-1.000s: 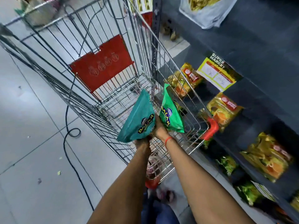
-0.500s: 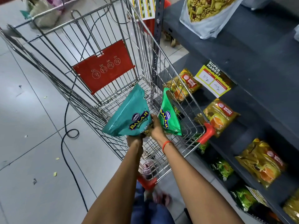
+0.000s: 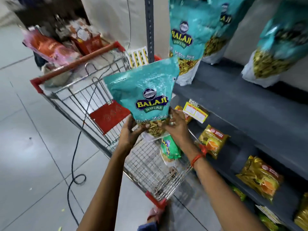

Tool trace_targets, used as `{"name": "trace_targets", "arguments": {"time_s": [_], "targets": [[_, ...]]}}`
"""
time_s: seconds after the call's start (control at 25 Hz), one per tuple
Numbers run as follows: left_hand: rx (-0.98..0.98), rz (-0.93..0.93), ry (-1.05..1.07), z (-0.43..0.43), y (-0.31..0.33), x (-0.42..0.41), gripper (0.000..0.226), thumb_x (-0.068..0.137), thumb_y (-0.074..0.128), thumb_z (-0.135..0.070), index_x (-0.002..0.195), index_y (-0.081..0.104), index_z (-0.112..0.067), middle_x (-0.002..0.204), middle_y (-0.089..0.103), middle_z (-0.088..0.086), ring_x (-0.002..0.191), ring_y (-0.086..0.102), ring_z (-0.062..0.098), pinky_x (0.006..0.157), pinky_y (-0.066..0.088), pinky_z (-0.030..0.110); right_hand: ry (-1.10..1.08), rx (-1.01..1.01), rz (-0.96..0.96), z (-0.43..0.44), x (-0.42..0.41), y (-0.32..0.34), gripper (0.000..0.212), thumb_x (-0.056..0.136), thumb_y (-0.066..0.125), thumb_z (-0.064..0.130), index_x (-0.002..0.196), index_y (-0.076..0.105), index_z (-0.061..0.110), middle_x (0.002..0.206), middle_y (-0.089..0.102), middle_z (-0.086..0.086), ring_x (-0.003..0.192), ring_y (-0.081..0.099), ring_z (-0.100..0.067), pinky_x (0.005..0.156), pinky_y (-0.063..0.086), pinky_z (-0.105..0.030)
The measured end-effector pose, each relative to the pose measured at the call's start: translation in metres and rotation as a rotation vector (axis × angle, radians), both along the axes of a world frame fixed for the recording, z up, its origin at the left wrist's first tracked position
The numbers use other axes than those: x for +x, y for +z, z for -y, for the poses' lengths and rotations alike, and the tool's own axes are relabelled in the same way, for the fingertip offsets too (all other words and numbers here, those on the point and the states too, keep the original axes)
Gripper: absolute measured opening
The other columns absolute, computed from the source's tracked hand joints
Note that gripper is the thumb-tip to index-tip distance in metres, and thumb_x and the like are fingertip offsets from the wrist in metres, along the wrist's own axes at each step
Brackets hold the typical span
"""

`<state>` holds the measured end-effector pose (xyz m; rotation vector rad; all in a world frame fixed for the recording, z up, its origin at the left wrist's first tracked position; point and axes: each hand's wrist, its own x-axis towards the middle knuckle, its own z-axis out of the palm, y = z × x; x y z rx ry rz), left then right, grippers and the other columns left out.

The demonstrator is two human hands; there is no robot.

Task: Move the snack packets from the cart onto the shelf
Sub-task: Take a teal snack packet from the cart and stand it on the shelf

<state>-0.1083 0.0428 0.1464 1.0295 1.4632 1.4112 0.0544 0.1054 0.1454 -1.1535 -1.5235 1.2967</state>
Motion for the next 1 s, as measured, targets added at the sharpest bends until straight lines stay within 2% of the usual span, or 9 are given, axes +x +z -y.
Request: {"name": "trace_targets", "arguments": {"time_s": [0.12,0.2,0.28,0.36,0.56,0.64,0.72,0.84,1.0], "targets": [[0.082,-0.02,-0.128,-0.024,0.037,0.024,0.047,0.077,0.067,0.004,0.116,0.052,-0.019,0.117,0.064,0.005,0.103,0.061,0.009,0.087,0.053,0.023,-0.038,0.11,-0.037,-0.017,0.035,0.032,0.07,0.065,0.081,0.006,0.124,0.046,0.02,0.128,0.046,-0.014,0.11,0.053,-0.013,0.098,0.041,-0.009],[0.119,-0.021,-0.211,-0.042,0.052,0.049,0.043,0.078,0.066,0.005,0.111,0.053,-0.02,0.11,0.065,0.002,0.093,0.064,-0.001,0.079,0.054,0.016,-0.049,0.108,-0.085,-0.025,0.062,0.048,0.069,0.063,0.082,0.005,0.117,0.044,0.026,0.131,0.051,-0.018,0.117,0.053,-0.019,0.105,0.043,-0.028],[0.142,-0.03,-0.297,-0.064,0.061,0.074,0.039,0.078,0.066,0.002,0.11,0.053,-0.017,0.11,0.064,0.003,0.092,0.063,-0.004,0.077,0.052,0.014,-0.107,0.1,-0.102,-0.032,0.093,0.059,0.068,0.061,0.083,0.007,0.112,0.045,0.031,0.123,0.059,-0.012,0.115,0.056,-0.022,0.101,0.046,-0.041],[0.14,-0.059,-0.402,-0.091,0.068,0.099,0.037,0.078,0.069,-0.004,0.109,0.054,-0.016,0.112,0.064,0.005,0.098,0.062,0.004,0.084,0.052,0.019,-0.226,0.086,-0.138,-0.037,0.125,0.065,0.07,0.059,0.084,0.005,0.109,0.043,0.032,0.12,0.06,-0.007,0.114,0.058,-0.022,0.099,0.048,-0.043],[0.119,-0.075,-0.614,-0.164,0.077,0.159,0.027,0.078,0.07,-0.005,0.093,0.053,-0.02,0.11,0.063,0.009,0.102,0.059,0.018,0.097,0.046,0.041,-0.454,0.119,-0.188,-0.066,0.182,0.073,0.089,0.056,0.085,-0.001,0.129,0.037,0.017,0.137,0.051,-0.011,0.125,0.052,-0.021,0.102,0.047,-0.039],[0.108,-0.044,-0.684,-0.19,0.074,0.179,0.028,0.075,0.072,-0.012,0.092,0.052,-0.021,0.111,0.062,0.009,0.101,0.058,0.017,0.096,0.046,0.039,-0.52,0.118,-0.185,-0.082,0.198,0.073,0.086,0.056,0.084,-0.001,0.126,0.04,0.021,0.135,0.053,-0.007,0.121,0.055,-0.015,0.103,0.047,-0.038],[0.096,-0.041,-0.737,-0.214,0.072,0.194,0.034,0.068,0.074,-0.026,0.094,0.051,-0.022,0.112,0.062,0.007,0.102,0.059,0.016,0.092,0.05,0.032,-0.591,0.111,-0.203,-0.097,0.208,0.071,0.081,0.057,0.082,-0.006,0.12,0.042,0.025,0.125,0.057,-0.003,0.107,0.06,-0.003,0.095,0.052,-0.027],[0.08,-0.051,-0.785,-0.247,0.063,0.21,0.031,0.074,0.072,-0.02,0.096,0.05,-0.022,0.115,0.061,0.006,0.102,0.059,0.011,0.083,0.053,0.018,-0.672,0.128,-0.205,-0.119,0.217,0.065,0.085,0.059,0.08,-0.009,0.13,0.036,0.01,0.124,0.054,-0.006,0.104,0.059,-0.007,0.083,0.052,-0.011],[0.032,-0.033,-0.838,-0.269,0.05,0.216,0.029,0.084,0.062,-0.01,0.108,0.047,-0.016,0.119,0.057,0.005,0.101,0.057,0.006,0.083,0.052,0.013,-0.634,0.123,-0.161,-0.132,0.219,0.049,0.085,0.063,0.078,-0.008,0.133,0.03,0.008,0.125,0.048,-0.006,0.108,0.055,-0.012,0.092,0.051,-0.02]]}}
